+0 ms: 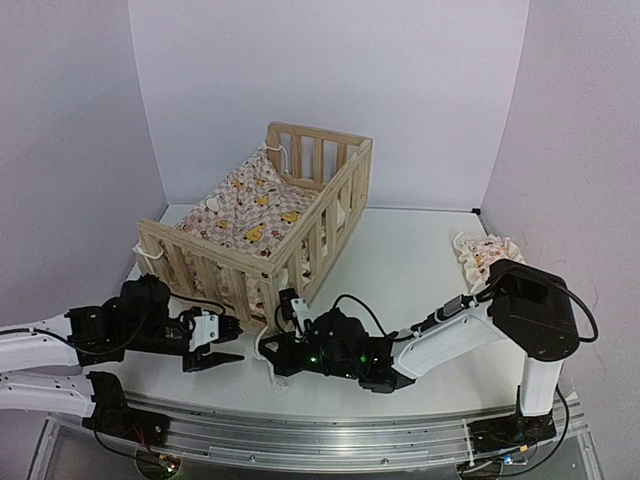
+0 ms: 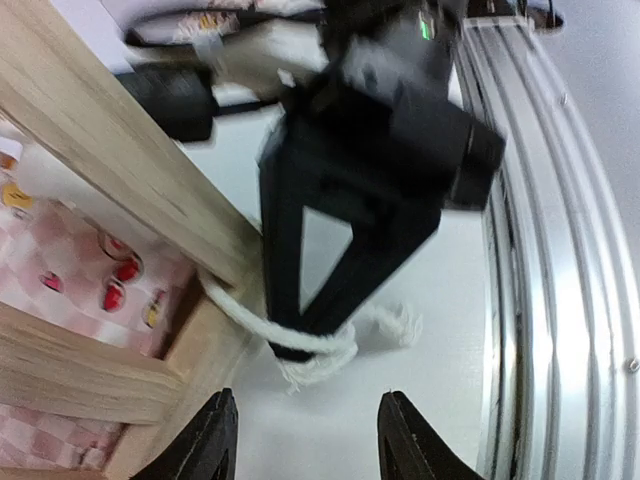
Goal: Set up the pet bed
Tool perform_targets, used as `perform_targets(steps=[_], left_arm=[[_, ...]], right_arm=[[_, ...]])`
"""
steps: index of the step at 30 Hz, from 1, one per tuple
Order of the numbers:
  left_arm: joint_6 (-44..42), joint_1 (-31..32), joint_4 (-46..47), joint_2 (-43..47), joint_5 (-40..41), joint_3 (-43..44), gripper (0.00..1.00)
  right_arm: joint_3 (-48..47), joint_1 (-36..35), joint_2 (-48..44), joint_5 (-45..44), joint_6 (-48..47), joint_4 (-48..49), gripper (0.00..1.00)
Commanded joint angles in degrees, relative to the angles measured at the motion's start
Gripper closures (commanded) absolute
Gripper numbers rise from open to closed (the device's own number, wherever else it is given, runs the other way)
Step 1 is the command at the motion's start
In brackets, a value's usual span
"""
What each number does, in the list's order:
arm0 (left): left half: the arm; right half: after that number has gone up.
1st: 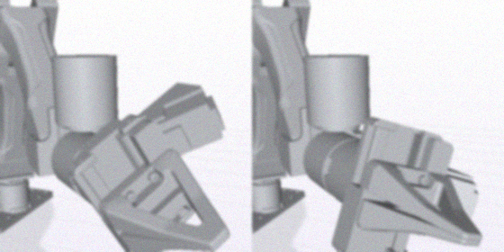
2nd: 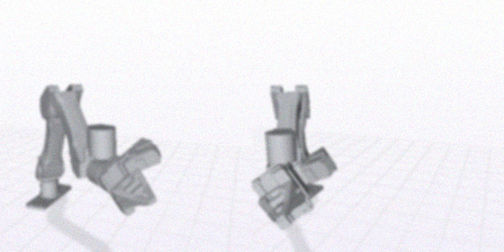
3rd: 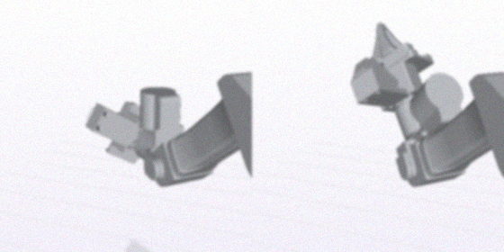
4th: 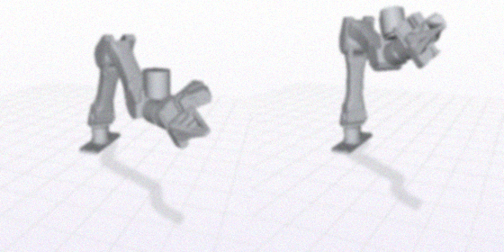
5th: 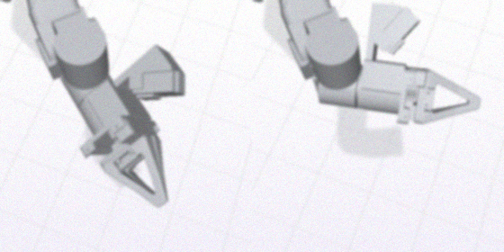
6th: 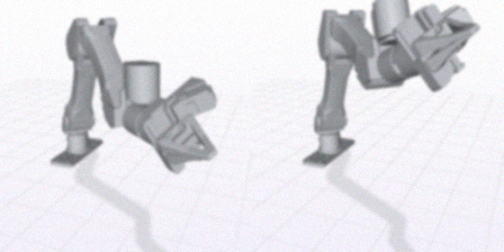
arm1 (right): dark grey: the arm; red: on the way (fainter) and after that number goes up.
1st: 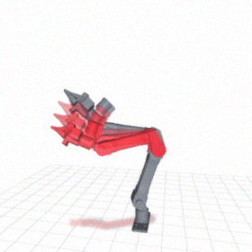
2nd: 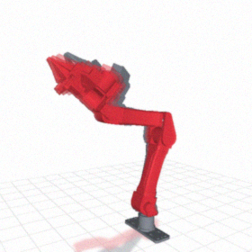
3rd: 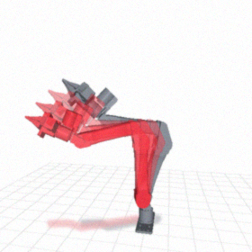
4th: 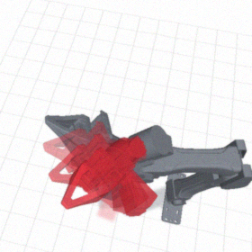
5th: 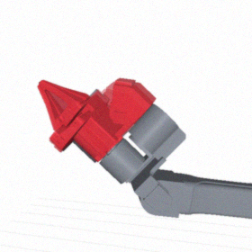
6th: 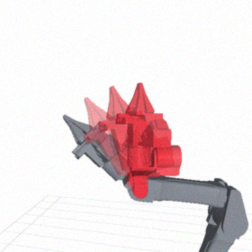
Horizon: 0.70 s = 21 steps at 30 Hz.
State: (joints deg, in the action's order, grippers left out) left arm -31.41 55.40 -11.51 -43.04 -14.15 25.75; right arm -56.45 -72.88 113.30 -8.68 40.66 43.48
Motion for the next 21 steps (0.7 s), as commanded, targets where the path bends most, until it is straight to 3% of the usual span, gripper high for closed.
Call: perform_targets(steps=[1, 5, 10, 21], left_arm=[[-6.9, 0.0, 4.5, -6.1, 5.7, -2.4, 0.51], [-4.9, 0.0, 12.0, -10.5, 7.2, -2.8, 0.43], [-0.9, 0.0, 14.3, -15.2, 4.2, 0.0, 0.44], [-0.8, 0.0, 17.1, -18.6, -0.3, 0.1, 0.74]], right_arm=[[-0.4, 2.2, 1.1, -1.3, -0.4, 1.9, 1.0], [-0.5, 2.3, 1.0, -1.1, -0.5, 1.9, 1.0], [-0.3, 2.4, 0.8, -1.0, -0.6, 2.0, 1.0], [0.4, 2.6, 0.1, -1.2, -1.0, 1.9, 1.0]])
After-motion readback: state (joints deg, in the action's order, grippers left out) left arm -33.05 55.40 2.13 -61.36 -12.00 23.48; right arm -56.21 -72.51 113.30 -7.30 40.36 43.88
